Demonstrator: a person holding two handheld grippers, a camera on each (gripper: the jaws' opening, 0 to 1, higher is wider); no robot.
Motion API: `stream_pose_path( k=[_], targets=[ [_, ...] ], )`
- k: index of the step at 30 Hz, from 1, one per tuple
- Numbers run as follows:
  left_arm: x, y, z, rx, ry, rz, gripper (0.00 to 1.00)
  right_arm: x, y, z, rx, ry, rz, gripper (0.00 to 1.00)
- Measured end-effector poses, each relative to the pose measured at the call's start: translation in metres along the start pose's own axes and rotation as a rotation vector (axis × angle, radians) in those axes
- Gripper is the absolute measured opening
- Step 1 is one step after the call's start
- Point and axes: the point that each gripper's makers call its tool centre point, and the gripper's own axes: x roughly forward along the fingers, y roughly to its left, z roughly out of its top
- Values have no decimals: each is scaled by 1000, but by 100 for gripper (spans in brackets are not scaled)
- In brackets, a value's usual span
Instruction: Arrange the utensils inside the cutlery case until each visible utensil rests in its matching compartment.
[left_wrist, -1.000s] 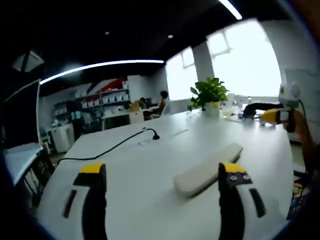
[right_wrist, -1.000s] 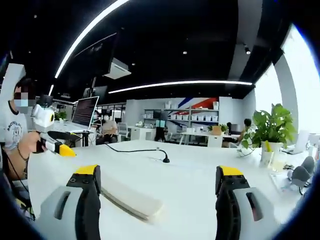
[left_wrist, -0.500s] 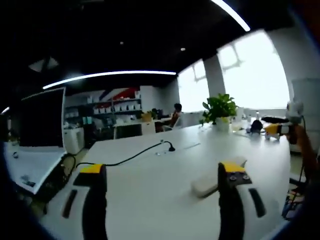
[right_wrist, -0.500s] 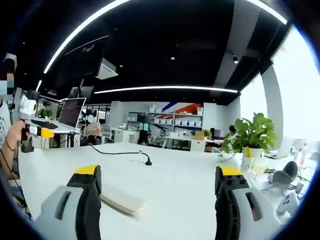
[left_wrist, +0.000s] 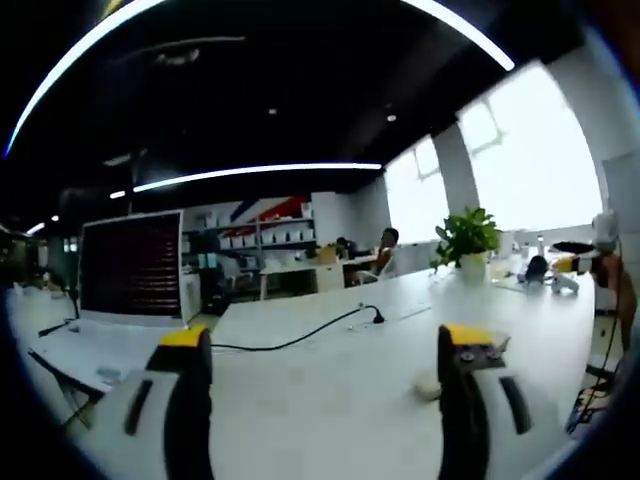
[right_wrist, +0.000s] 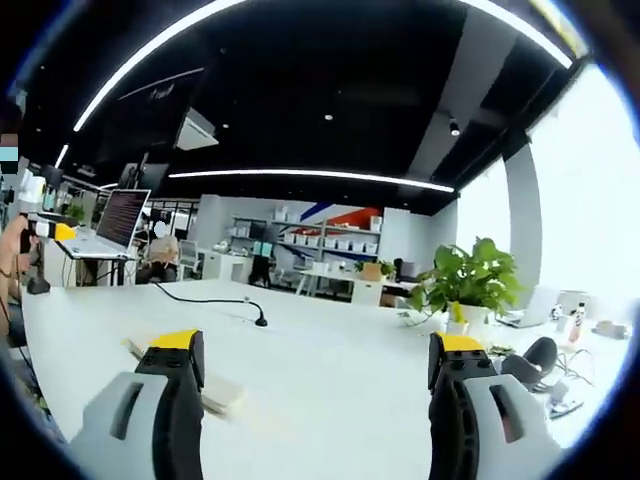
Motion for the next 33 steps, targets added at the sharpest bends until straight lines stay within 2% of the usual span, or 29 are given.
stream_pose_path(
  k=[8,18,23,26,29,33],
  targets=[
    [-2,-8,7,9,-17,-18,99,-11,-12,8,-5,-11,-39,96],
    [8,-22,16,36,-41,-64,99,-7,-16,3,9,20,-47,95],
    [11,-25,16,36,-38,-69,99,4,-2,-1,69,16,12,93],
    [12,-28,15,39,-36,-76,99,6,5,-4,50,31,40,93],
    [15,-31,12,44,-28,-76,99,6,-5,-5,12,40,2,93],
    [17,-40,9,42,-16,-111,99,3,-14,-6,-3,46,-32,93]
  ],
)
